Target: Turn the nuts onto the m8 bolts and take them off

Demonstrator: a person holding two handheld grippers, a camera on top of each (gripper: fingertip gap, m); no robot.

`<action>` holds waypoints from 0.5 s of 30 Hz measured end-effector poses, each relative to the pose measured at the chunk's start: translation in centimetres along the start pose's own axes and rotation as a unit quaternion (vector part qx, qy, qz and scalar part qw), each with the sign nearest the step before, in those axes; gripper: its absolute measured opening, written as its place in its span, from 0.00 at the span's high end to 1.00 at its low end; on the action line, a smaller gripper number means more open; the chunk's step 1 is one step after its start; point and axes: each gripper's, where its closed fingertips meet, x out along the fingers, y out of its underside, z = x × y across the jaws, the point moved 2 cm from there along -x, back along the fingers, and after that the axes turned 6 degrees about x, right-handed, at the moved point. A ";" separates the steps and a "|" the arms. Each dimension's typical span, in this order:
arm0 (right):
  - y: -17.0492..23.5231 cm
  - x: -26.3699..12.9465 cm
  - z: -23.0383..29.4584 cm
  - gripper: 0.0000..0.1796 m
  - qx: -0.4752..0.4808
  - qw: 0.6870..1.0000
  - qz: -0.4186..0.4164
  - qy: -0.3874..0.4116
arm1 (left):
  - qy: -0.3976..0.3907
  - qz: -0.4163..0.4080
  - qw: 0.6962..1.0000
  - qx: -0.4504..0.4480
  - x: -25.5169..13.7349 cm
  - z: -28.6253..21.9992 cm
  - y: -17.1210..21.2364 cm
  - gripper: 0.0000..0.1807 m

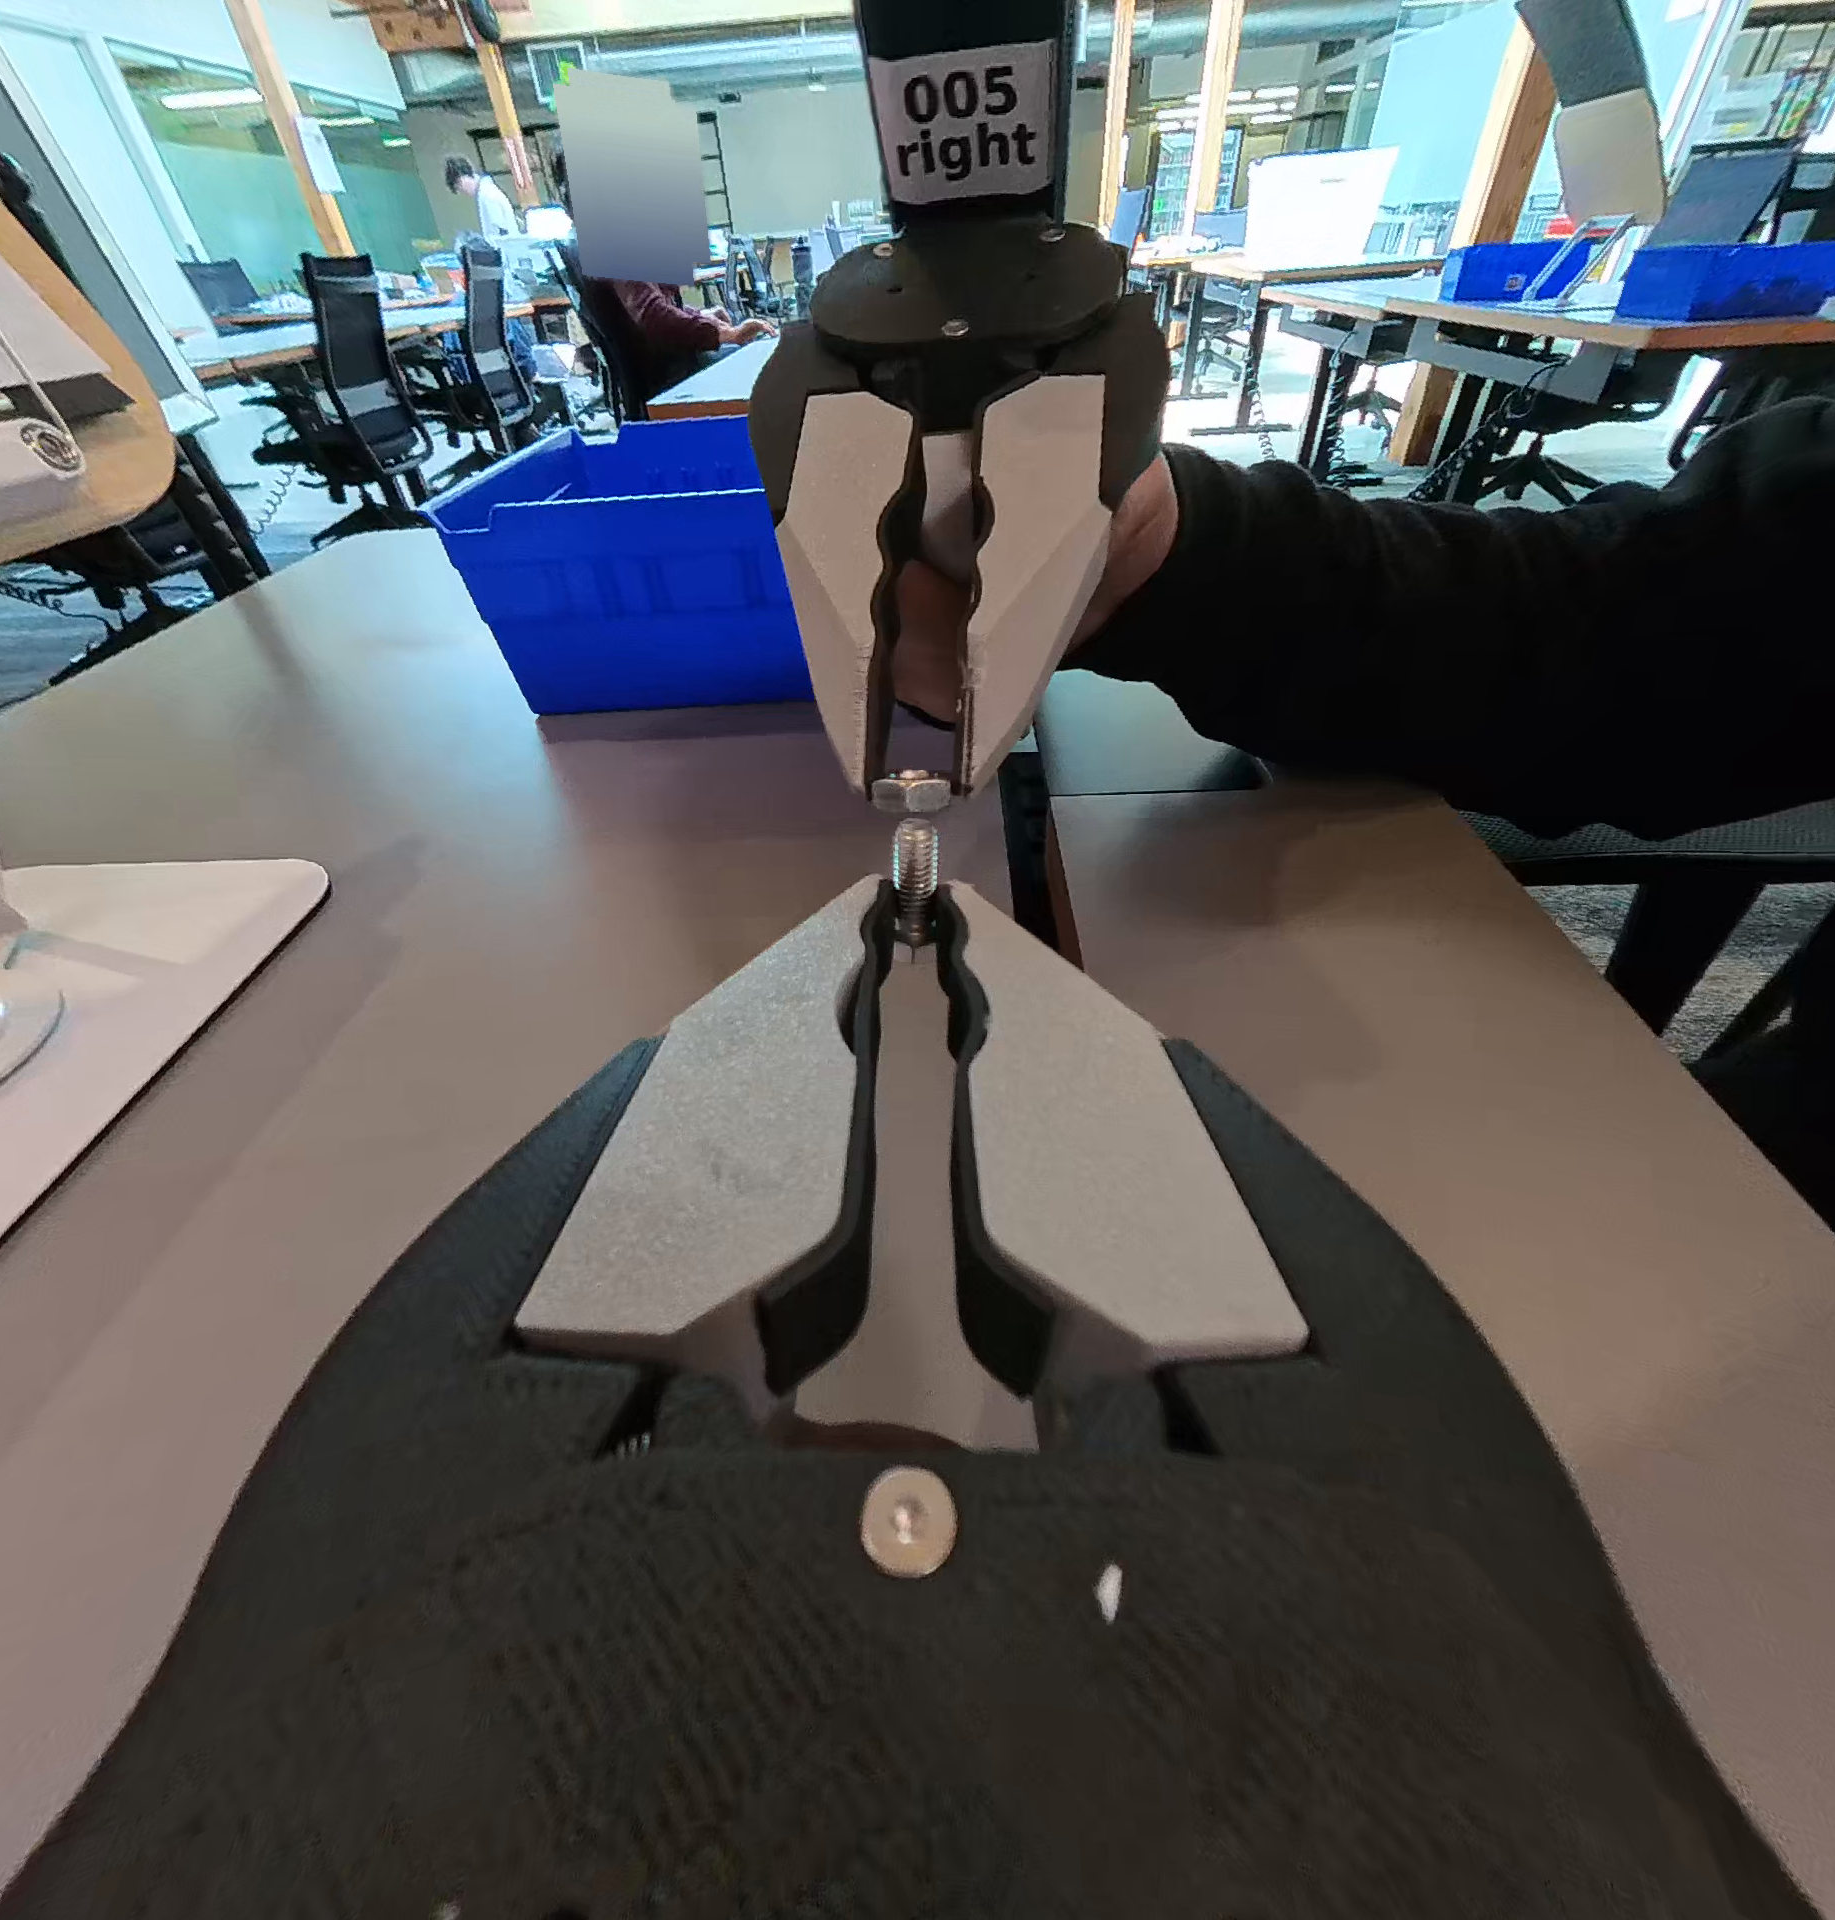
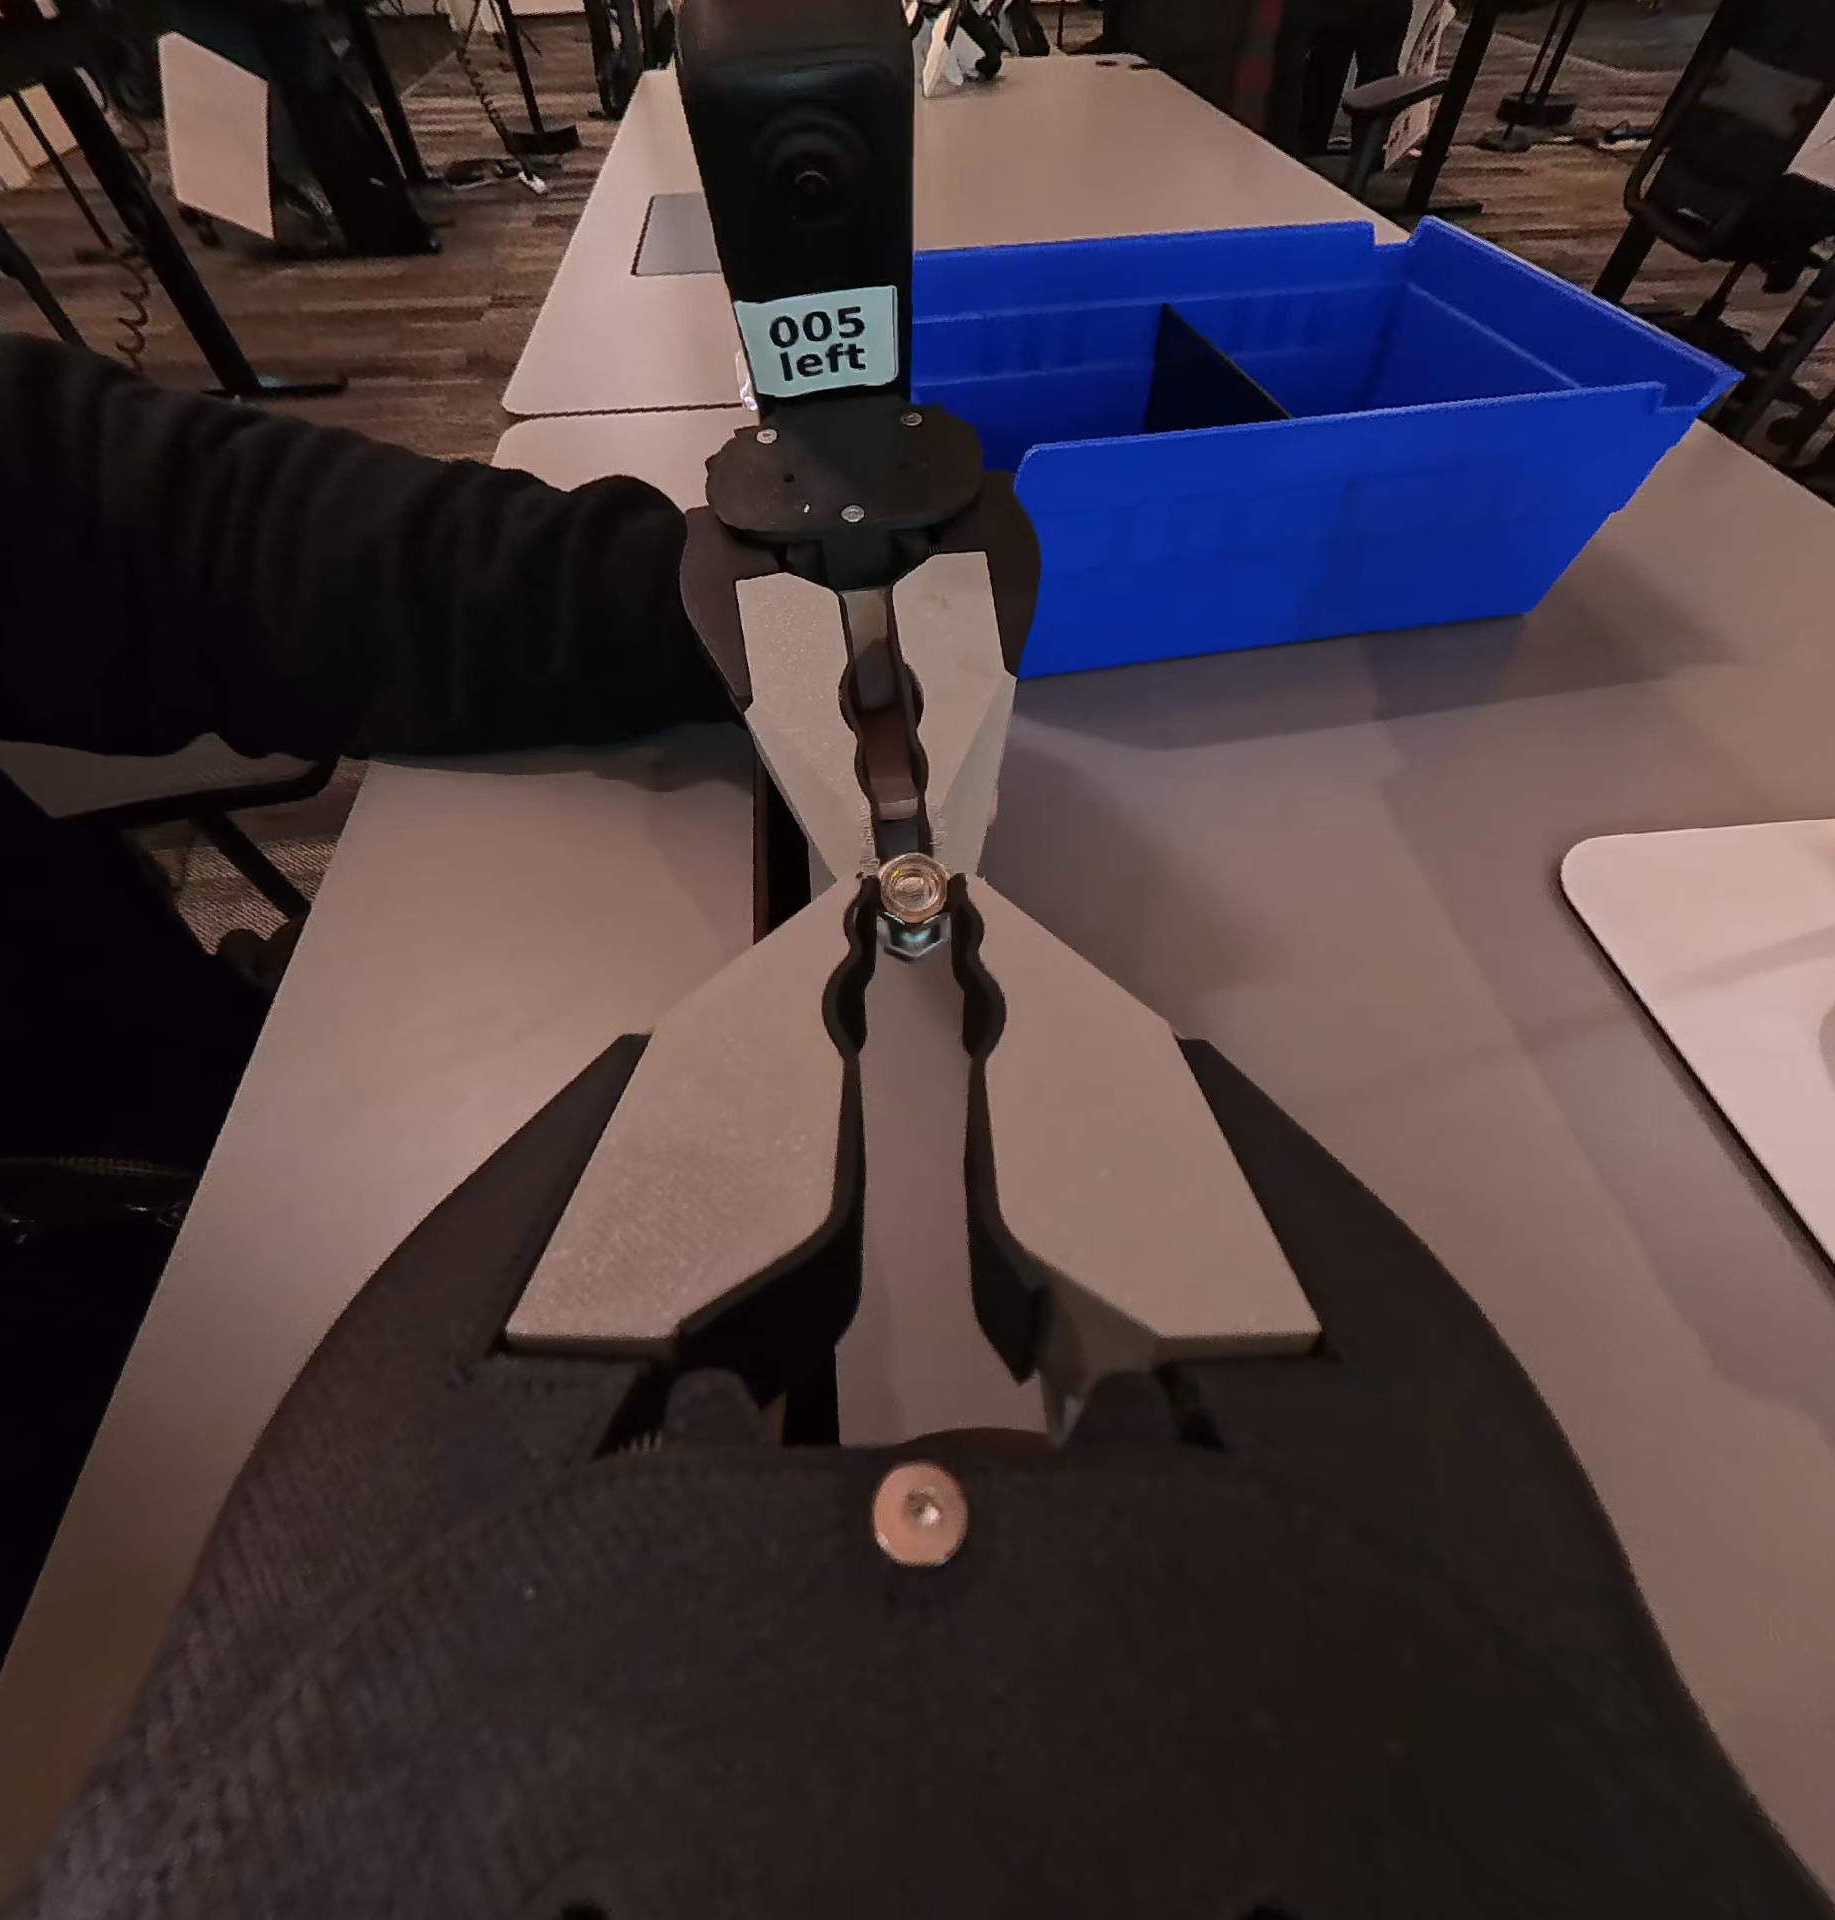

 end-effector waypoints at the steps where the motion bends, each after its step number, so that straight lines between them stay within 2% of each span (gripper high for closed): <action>1: 0.0 0.0 0.1 0.94 -0.002 1.000 0.001 -0.001 | 0.002 -0.001 1.000 0.002 0.0 -0.1 0.0 0.97; 15: 0.3 0.3 0.4 0.94 -0.022 0.999 0.023 0.010 | 0.007 0.008 1.000 0.015 0.2 -0.4 0.1 0.97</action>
